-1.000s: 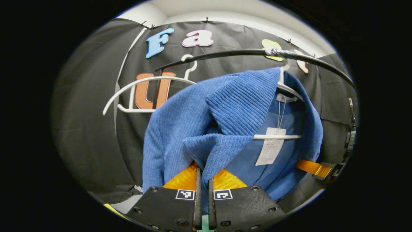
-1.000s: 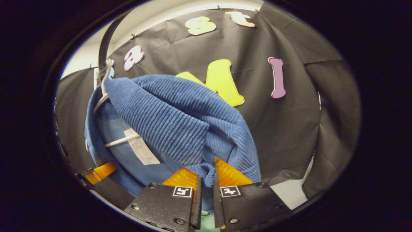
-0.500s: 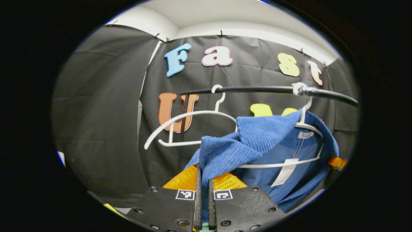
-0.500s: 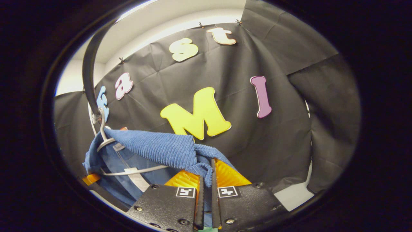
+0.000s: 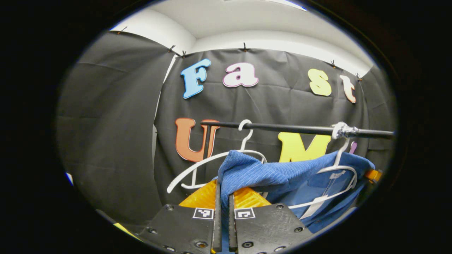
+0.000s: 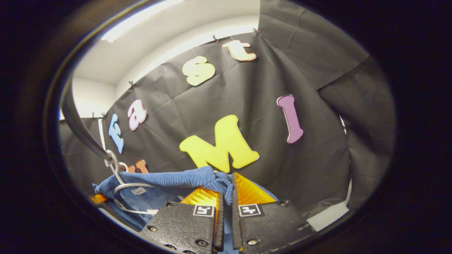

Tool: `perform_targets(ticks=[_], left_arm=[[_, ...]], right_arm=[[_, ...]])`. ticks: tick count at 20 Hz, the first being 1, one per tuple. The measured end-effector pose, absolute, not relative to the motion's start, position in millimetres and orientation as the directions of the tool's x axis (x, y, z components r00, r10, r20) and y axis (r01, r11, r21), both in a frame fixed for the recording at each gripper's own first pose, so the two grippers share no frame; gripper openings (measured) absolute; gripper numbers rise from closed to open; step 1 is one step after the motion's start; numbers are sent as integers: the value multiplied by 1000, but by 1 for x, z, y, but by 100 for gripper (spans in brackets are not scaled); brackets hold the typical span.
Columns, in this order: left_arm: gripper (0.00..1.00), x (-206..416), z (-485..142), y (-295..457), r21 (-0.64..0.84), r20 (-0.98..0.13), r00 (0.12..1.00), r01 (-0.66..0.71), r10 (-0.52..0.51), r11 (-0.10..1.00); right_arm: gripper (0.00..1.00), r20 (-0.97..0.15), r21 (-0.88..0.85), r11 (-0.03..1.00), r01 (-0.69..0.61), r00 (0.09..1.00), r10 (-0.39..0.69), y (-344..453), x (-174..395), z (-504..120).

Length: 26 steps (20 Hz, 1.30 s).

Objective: Grasp the clothes on the hanger with both hands and then place them into the laundry hamper below.

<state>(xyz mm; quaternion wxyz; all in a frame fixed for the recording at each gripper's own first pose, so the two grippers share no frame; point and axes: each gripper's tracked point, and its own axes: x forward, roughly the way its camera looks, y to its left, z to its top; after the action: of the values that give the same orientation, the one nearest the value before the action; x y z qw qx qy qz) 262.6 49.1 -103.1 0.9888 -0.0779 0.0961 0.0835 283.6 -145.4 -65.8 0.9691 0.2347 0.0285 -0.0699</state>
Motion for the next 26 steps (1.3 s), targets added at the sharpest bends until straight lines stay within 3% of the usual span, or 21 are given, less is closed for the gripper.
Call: perform_targets(ticks=[1, 2, 7, 8, 10, 11, 17, 20, 21, 22, 23, 26], left_arm=[[12, 267, -102, 50, -126, -208, 967, -173, 144, 977], [8, 273, -102, 53, -113, -212, 968, -161, 135, 980], [12, 288, -103, 55, -109, -243, 966, -112, 83, 988], [7, 289, -103, 54, -117, -245, 967, -100, 68, 988], [11, 288, -104, 50, -138, -266, 963, -71, 32, 988], [7, 287, -106, 48, -151, -281, 960, -52, 8, 987], [7, 283, -113, 42, -177, -331, 937, 58, -115, 983], [12, 285, -125, 51, -190, -374, 920, 50, -119, 981], [8, 286, -126, 54, -198, -373, 920, 43, -116, 979], [12, 286, -129, 52, -225, -380, 916, 41, -127, 973], [8, 285, -137, 48, -230, -405, 904, 41, -134, 972], [8, 280, -160, 48, -234, -434, 891, 35, -136, 972]], right_arm=[[12, -89, 452, 880, 147, 989, -119, -148, 288, -65], [13, -93, 452, 881, 143, 989, -113, -151, 290, -65], [12, -102, 431, 896, 102, 993, -64, -162, 312, -61], [12, -108, 424, 901, 93, 993, -52, -163, 315, -63], [12, -114, 420, 906, 54, 993, -6, -164, 324, -63], [12, -128, 415, 909, 33, 991, 23, -164, 329, -66], [12, -146, 470, 879, -82, 975, 169, -165, 358, -79], [12, -198, 489, 866, -105, 953, 227, -162, 372, -100], [12, -215, 504, 857, -109, 945, 246, -161, 375, -106], [12, -217, 520, 846, -120, 939, 266, -157, 376, -109], [12, -208, 520, 843, -136, 937, 280, -152, 376, -110], [12, -227, 522, 839, -152, 924, 309, -148, 372, -124]])
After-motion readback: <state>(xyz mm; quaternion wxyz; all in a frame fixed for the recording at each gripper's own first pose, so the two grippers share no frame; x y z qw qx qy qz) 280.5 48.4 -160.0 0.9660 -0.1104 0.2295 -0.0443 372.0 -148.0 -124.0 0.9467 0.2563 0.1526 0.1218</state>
